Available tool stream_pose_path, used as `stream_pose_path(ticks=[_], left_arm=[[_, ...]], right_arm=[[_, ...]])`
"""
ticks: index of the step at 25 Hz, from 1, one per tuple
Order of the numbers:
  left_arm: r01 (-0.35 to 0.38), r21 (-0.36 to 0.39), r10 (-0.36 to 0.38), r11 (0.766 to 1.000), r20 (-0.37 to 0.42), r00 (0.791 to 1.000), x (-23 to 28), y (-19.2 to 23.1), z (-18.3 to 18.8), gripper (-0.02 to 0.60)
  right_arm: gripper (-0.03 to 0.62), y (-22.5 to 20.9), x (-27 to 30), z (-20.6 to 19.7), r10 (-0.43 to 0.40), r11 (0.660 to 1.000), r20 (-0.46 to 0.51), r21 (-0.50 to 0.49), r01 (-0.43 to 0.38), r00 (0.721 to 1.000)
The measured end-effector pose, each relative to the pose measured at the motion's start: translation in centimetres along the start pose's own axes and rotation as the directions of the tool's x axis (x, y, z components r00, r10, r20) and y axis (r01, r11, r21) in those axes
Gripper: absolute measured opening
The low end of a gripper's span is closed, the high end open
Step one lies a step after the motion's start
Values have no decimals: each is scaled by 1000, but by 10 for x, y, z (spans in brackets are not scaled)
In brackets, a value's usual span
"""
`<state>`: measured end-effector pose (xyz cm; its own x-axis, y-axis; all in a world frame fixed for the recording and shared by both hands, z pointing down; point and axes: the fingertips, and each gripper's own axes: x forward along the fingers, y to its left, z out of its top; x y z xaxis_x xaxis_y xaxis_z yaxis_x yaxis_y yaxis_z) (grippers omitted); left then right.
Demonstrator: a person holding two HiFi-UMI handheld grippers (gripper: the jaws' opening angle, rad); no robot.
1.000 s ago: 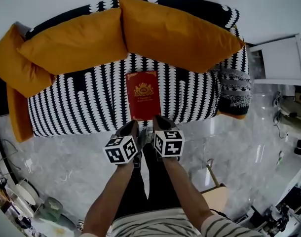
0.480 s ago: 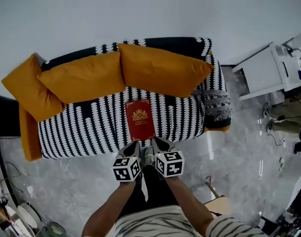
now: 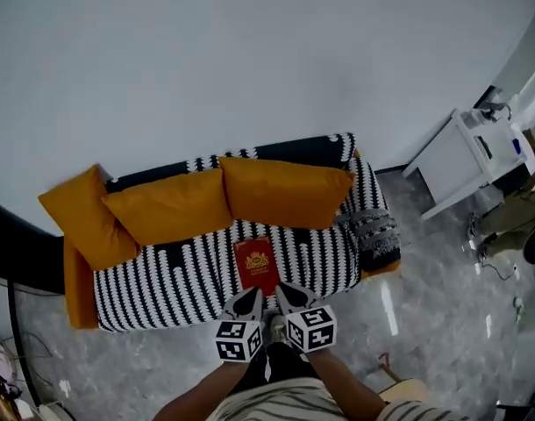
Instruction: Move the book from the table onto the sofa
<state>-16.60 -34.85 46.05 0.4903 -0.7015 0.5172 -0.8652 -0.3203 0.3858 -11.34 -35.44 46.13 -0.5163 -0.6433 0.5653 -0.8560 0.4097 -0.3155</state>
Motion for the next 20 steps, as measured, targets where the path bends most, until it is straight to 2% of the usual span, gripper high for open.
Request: stream_pose_path(ticks=[3,12,15,20], left_arm=[[-22,50,21,999,27,999,-16,-2,19,5],[-35,54,28,998,121,992,-58,-13,70,5],[-30,63,19,998,174,985,-74,-24,88,5],[-29,124,-4,992,256,967,-88,-38,127,6]], right_arm=[[14,12,-19,23,-6,1000,55,2,6,998],[14,44,-49,82,50,995,178,-93,-34,983],[14,55,-62,100,67,993,214,-108,-44,974],[14,66,-76,143,98,986,288,-160,-53,952]])
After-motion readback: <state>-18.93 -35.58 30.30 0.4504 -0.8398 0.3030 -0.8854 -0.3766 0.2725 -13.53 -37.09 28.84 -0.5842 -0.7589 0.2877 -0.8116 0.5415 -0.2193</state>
